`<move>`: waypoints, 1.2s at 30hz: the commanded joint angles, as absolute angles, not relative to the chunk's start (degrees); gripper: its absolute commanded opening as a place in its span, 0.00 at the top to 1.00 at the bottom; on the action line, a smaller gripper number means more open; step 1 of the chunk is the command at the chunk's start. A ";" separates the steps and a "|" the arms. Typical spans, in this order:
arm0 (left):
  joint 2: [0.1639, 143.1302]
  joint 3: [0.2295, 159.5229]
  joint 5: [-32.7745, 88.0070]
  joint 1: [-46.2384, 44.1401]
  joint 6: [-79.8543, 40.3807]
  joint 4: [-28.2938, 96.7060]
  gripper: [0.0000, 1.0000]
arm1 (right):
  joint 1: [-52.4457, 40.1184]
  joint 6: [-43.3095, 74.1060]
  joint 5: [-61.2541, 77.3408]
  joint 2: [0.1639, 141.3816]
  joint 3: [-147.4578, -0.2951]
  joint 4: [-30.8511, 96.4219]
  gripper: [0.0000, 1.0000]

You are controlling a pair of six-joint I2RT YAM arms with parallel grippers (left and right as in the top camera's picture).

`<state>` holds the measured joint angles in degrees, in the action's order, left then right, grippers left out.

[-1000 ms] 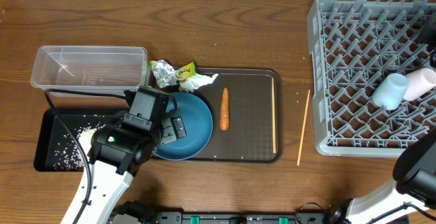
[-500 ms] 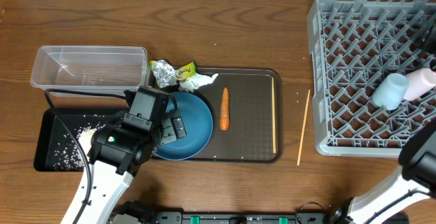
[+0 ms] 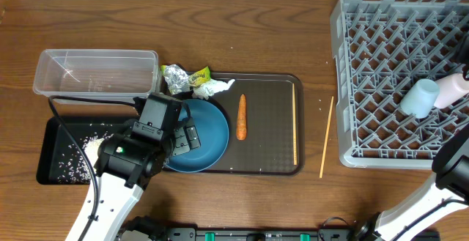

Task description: Sort waste into correct bins and load items into the dishwasher rack

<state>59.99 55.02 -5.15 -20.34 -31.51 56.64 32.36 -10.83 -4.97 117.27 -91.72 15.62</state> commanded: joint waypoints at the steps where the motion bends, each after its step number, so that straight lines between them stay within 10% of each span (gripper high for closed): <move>1: 59.90 55.72 -6.26 -20.16 -31.38 56.80 0.02 | 32.49 -13.72 -5.87 118.78 -91.88 16.34 0.32; 22: 59.90 55.72 -6.26 -20.16 -31.38 56.80 0.02 | 32.23 -13.76 -5.61 119.81 -91.88 20.08 0.77; 27: 59.90 55.72 -6.26 -20.16 -31.38 56.80 0.02 | 32.32 -13.76 -5.58 119.81 -91.88 19.42 0.77; 30: 59.90 55.72 -6.26 -20.16 -31.38 56.77 0.02 | 32.49 -13.76 -5.61 119.81 -91.88 17.58 0.48; 36: 59.90 55.72 -6.26 -20.16 -31.38 56.80 0.02 | 32.51 -13.89 -5.58 120.44 -91.88 14.41 0.48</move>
